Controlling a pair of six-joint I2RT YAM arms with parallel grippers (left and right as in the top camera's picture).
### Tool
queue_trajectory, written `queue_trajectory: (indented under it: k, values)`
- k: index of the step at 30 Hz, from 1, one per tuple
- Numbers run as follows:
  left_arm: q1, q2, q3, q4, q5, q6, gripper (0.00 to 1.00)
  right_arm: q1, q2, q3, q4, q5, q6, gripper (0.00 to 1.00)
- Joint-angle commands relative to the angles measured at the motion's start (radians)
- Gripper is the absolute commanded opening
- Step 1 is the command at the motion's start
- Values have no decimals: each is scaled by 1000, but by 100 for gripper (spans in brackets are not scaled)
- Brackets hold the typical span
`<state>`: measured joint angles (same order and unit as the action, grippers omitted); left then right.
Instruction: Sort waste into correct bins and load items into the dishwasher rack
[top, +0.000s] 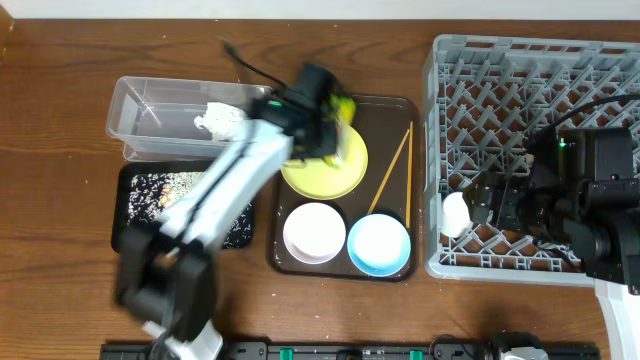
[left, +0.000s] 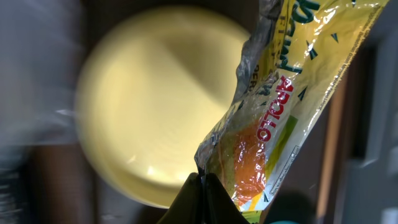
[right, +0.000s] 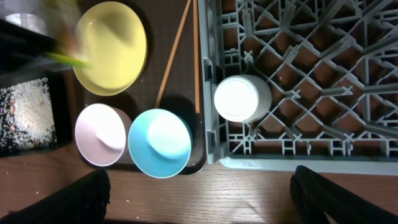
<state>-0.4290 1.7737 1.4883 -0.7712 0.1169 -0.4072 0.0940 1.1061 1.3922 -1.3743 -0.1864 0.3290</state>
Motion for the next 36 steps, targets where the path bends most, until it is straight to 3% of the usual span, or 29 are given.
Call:
queue_trajectory:
  k: [1,8,9,11,17,23,24,26,28,36]
  values:
    - [96,-94,30,-31,-130,14,6,8,0,7,-2,3,-4,92]
    - [286,-10,14,-1,-159,113,6,8,0,7,2,2,-4,92]
    - [301,12,14,6,-158,123,13,8,0,7,2,2,-4,92]
    - [323,40,15,12,-138,127,59,8,0,7,2,2,-4,92]
    - [327,-35,73,-138,-83,172,61,8,0,7,11,3,-4,92]
    - [314,-297,95,-308,-76,208,61,8,0,7,20,3,-4,92]
    - [311,-344,95,-331,-76,227,61,8,0,7,21,3,-4,99]
    - [308,-443,95,-380,-77,259,61,8,0,7,20,3,-5,99]
    - [307,-538,95,-425,-76,257,77,8,0,7,22,2,-4,99]
    - [308,-808,95,-462,-76,257,84,8,0,7,23,2,-4,99]
